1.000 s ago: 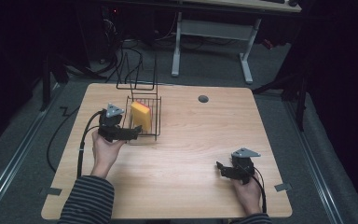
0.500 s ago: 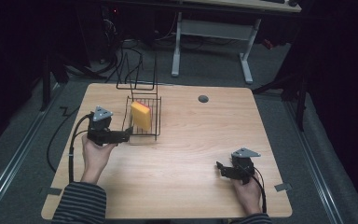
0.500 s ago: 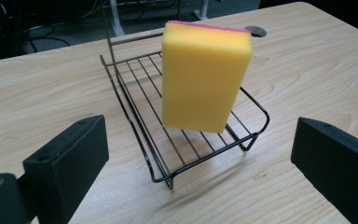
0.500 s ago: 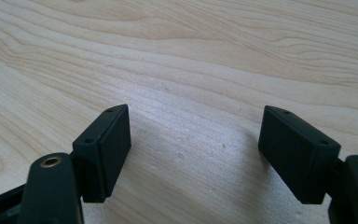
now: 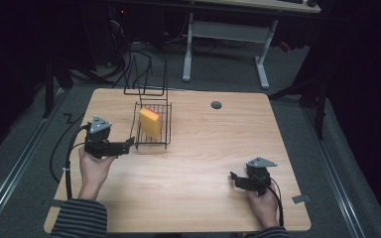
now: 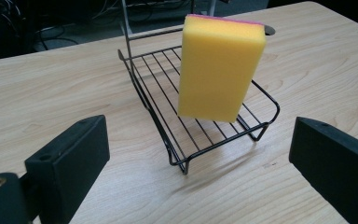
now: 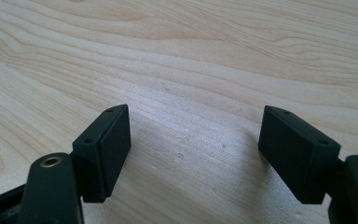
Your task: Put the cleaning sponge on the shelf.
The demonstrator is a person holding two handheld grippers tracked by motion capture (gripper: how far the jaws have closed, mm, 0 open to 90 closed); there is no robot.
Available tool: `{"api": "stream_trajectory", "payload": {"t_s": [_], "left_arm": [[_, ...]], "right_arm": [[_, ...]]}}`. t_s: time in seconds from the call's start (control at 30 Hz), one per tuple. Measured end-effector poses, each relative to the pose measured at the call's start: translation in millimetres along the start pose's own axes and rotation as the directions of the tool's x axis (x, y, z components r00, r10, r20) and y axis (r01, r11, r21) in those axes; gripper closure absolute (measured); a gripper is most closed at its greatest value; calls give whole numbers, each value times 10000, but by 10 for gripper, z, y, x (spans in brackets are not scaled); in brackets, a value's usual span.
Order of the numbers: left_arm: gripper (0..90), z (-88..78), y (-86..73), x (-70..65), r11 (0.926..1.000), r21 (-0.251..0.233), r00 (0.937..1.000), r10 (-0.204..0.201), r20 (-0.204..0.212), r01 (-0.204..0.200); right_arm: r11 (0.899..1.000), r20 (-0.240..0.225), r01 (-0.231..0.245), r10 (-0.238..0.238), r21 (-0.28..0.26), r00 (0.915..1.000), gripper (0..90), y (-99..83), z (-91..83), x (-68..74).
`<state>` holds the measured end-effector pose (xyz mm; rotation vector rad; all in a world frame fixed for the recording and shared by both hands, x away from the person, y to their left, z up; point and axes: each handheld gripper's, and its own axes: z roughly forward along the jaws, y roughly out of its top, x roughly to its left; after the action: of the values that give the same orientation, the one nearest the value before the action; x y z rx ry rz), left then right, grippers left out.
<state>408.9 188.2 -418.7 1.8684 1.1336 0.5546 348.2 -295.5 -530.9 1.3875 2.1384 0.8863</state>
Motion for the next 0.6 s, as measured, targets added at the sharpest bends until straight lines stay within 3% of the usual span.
{"api": "stream_trajectory", "payload": {"t_s": [0.6], "left_arm": [[67,-159,-222,86,9992,-103,9993,-376,-62,376]], "right_arm": [[10000,0,1,-1,1,10000,255,0,0,0]]}}
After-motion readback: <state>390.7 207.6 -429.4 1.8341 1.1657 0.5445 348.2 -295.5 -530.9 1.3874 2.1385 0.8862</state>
